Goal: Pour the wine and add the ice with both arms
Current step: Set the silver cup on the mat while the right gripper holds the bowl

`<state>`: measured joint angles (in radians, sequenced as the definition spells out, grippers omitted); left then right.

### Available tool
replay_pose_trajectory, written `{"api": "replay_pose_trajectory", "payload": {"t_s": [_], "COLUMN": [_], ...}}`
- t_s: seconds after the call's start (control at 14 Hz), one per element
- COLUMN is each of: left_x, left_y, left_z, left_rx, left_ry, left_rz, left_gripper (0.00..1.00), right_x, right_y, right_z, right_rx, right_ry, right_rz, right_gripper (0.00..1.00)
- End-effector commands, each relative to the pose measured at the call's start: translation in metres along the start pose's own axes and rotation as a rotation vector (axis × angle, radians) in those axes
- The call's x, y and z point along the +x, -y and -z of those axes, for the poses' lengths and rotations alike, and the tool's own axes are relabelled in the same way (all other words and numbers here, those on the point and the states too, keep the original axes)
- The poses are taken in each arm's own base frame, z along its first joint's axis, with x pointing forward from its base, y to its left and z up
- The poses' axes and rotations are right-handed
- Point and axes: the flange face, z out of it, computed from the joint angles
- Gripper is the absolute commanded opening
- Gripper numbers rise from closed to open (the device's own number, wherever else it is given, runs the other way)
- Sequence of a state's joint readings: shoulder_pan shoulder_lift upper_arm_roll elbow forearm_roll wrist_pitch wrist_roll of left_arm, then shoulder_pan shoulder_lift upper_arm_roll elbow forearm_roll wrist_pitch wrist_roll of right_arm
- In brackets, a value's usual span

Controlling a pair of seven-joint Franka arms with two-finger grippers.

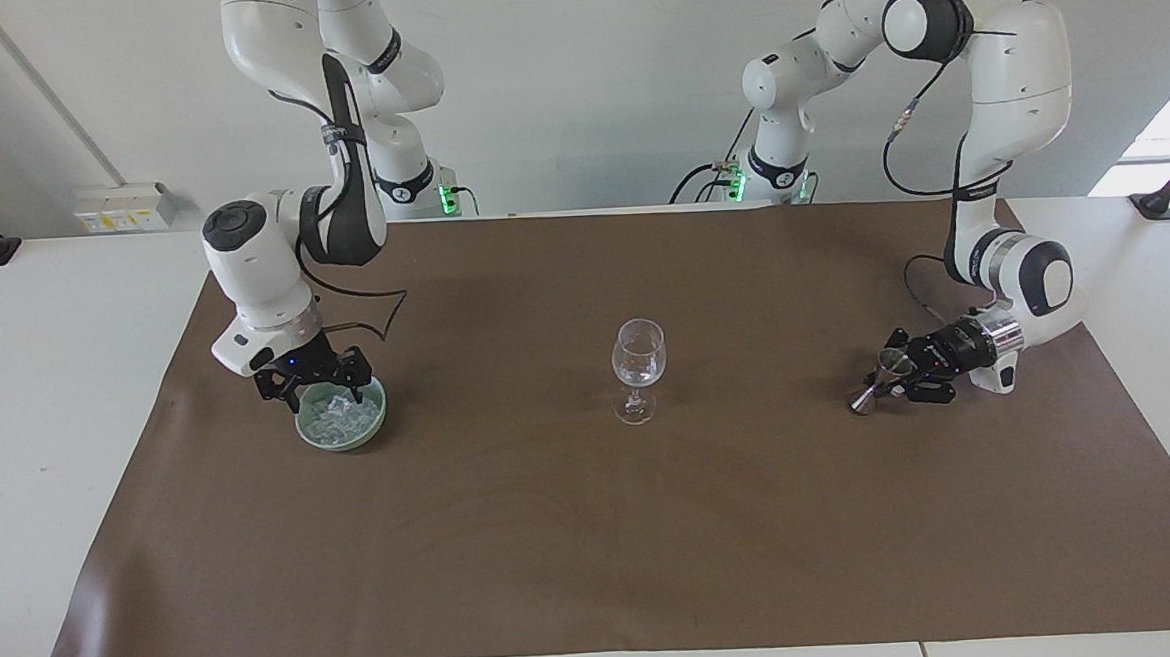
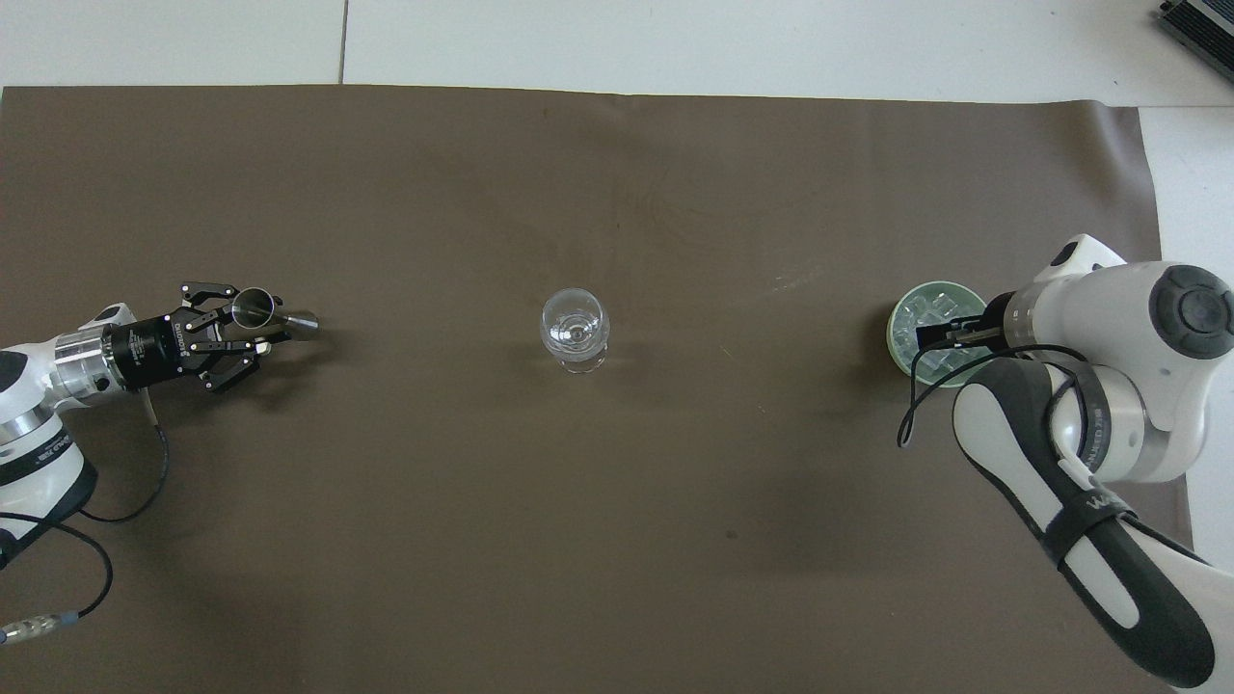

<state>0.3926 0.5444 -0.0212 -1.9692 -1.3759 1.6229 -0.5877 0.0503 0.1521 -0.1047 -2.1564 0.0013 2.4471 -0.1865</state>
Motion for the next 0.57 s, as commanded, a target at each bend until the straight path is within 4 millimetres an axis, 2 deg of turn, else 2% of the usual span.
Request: {"api": "replay_pose_trajectory", "payload": {"t_s": [0.0, 0.07, 0.14, 0.5], "left_x": [-0.007, -0.011, -0.016, -0.043], "left_y": [0.004, 0.002, 0.001, -0.006], "left_z": [0.001, 0.003, 0.005, 0.021], "left_rx": [0.004, 0.003, 0.016, 0.086], "left_ry": [-0.038, -0.044, -0.072, -0.214], "left_rz": [-0.015, -0.024, -0.043, -0.169], "left_gripper": [0.63, 0.97, 1.00, 1.00], "right_x": [-0.005, -0.005, -0.007, -0.008], "right_y": [-0.002, -0.002, -0.001, 0.001], "right_z": [0.000, 0.000, -0.003, -0.006], "right_rx": [0.015, 0.015, 0.016, 0.019], "right_ry": [-0.013, -0.013, -0.006, 0.005], "right_rz": [0.008, 0.006, 0.002, -0.001], "right_gripper": [0.83, 0.77, 0.72, 0.70]}}
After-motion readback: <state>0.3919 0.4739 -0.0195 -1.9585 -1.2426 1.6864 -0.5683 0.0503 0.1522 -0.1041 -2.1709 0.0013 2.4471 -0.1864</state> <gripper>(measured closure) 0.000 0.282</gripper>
